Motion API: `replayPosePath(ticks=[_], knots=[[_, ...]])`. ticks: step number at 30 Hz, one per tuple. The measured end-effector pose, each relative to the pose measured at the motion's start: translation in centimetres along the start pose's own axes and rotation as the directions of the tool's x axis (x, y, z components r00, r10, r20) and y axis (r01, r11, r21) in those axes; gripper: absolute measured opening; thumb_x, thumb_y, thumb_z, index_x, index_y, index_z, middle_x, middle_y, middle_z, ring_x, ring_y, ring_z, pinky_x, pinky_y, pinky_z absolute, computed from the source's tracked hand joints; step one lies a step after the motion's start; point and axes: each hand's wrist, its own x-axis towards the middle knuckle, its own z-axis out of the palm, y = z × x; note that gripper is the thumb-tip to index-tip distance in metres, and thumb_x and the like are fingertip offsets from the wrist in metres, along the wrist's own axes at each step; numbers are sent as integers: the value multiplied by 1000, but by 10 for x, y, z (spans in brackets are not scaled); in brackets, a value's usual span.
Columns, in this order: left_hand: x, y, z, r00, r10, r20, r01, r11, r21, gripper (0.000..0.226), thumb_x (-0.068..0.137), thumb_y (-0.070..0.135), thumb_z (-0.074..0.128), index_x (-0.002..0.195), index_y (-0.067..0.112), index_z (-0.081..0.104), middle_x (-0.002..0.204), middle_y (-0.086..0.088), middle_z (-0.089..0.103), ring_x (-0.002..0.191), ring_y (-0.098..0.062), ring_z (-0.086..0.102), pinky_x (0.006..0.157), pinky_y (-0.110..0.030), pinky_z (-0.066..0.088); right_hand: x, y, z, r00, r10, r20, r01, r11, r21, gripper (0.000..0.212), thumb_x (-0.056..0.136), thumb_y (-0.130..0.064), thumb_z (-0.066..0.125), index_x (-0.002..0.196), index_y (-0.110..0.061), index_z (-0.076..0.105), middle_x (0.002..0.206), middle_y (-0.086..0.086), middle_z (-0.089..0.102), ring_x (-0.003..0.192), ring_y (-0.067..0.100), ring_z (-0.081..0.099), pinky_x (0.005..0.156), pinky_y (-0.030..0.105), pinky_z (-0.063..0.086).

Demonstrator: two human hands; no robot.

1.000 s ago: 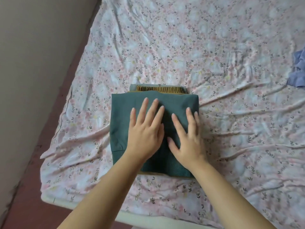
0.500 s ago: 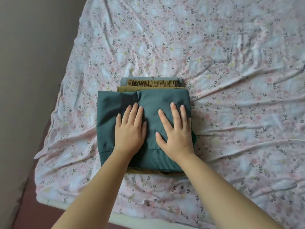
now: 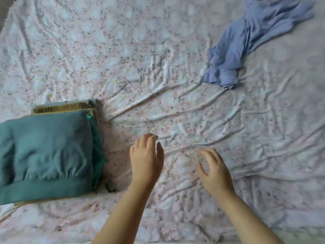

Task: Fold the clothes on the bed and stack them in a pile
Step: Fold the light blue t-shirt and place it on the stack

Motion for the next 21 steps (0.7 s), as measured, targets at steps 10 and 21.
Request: replayPosePath(ticks=[10, 21], knots=[[53, 84, 102, 973, 12, 231, -24, 999, 48, 25, 86, 22, 59, 106, 7, 63, 109, -10, 64, 98, -33, 60, 82, -42, 47, 98, 132, -81, 996, 62, -63, -70, 990, -125, 28, 86, -18, 60, 110, -4, 60, 107, 12, 58, 92, 29, 60, 65, 23, 39], [144, 56, 214, 939, 41, 341, -62, 997, 50, 69, 79, 68, 31, 139, 34, 35, 150, -3, 25, 136, -22, 15, 108, -41, 9, 268, 170, -51, 968, 74, -239, -89, 994, -56, 46, 83, -22, 64, 127, -14, 52, 127, 14, 44, 114, 29, 46, 81, 34, 46]])
